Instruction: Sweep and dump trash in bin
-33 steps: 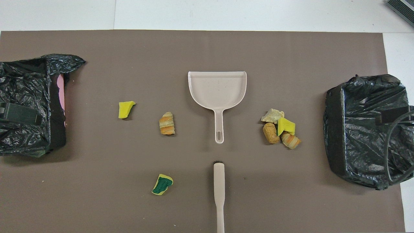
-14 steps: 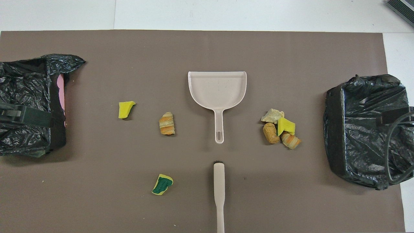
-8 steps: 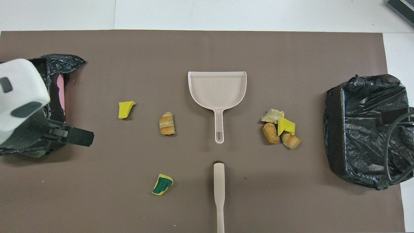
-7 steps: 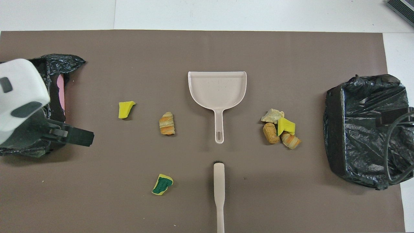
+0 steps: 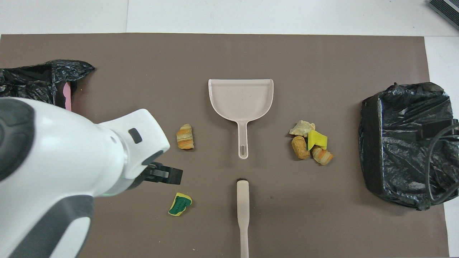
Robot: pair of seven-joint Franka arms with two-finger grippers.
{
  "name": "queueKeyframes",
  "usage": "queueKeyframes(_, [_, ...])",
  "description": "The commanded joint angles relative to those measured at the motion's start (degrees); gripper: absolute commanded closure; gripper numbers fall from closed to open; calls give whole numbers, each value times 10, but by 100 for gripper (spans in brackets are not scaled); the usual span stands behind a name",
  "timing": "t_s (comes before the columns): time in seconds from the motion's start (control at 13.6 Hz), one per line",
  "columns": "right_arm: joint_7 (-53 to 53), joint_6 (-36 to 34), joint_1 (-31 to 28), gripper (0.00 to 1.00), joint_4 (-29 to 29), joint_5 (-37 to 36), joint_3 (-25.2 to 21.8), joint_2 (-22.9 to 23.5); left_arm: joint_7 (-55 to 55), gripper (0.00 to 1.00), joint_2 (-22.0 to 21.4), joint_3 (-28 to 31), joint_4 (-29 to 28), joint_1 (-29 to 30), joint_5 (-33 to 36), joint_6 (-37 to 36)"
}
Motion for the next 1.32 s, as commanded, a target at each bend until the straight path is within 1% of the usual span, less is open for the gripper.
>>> queueKeyframes(0.0, [-18,-3,-6,0,-15,-2,1,-14,-45,0,-22,10,-70,-50,-8,64])
queueKeyframes(0.22, [-18,-3,-5,0,-16,-2,0,-14,-93,0,-14,10,-114,-108,-8,113])
queueKeyframes(0.37, [-9,-1,-2,0,-16,-3,2,-9,-140,0,-9,10,-166,-156,-8,176])
queueKeyframes(0.51, [-21,46,3,0,-15,3,5,10,-186,0,38,11,-182,-202,-8,226])
queueKeyframes(0.66, [-16,95,24,0,-15,16,13,44,-228,0,57,10,-196,-218,-7,246])
queueKeyframes(0.73, [-11,111,41,0,-14,15,14,52,-231,0,56,11,-209,-224,-8,249])
queueKeyframes(0.81, [-9,119,44,0,-13,14,14,66,-231,0,54,10,-220,-226,-7,252])
queueKeyframes(1.03, [2,161,61,0,-4,18,15,131,-233,0,57,10,-246,-253,-8,284])
queueKeyframes(1.17, [76,162,94,0,17,13,15,170,-239,0,53,9,-264,-271,-8,298])
queueKeyframes(1.25, [119,163,115,0,36,13,15,194,-267,0,58,8,-268,-281,-8,301])
